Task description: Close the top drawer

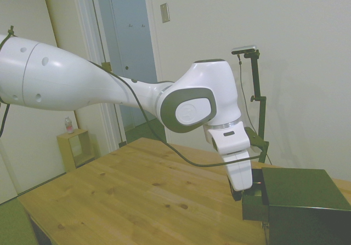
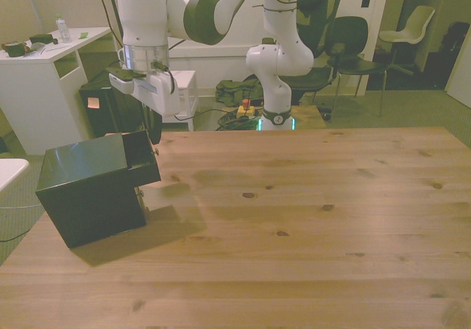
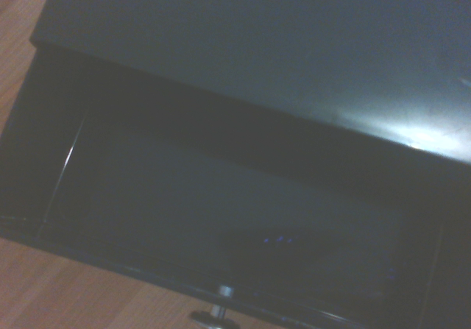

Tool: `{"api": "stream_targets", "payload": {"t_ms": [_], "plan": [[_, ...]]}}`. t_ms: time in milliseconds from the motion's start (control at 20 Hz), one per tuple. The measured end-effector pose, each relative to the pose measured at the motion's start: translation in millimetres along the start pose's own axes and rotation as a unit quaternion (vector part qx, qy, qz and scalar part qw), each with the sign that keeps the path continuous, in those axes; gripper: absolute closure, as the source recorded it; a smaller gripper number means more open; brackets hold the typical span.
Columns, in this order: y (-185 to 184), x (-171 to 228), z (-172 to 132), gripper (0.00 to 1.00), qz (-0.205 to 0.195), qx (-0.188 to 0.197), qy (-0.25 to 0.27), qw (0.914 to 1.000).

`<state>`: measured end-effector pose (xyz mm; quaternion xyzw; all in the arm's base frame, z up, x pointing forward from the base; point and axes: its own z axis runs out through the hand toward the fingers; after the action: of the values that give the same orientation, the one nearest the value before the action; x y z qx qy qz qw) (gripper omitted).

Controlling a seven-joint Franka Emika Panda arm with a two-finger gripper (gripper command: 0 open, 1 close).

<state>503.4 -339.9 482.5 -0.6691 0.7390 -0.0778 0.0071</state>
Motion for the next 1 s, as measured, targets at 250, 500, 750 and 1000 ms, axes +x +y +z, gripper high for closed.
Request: {"api": "stream_targets", "payload": {"t_ms": [250, 500, 750, 1000], "plan": [[-6.1, 4.2, -1.3, 1.0, 0.002, 0.001, 0.002, 1.0], [-11.5, 12.0, -0.3, 1.0, 0.007, 0.001, 0.005, 1.0], [-14.3, 19.7, -0.4, 1.0, 0.011, -0.001, 0.008, 0.9999], [-15.1, 25.0, 0.0, 1.0, 0.014, -0.001, 0.01, 0.9999]]}}
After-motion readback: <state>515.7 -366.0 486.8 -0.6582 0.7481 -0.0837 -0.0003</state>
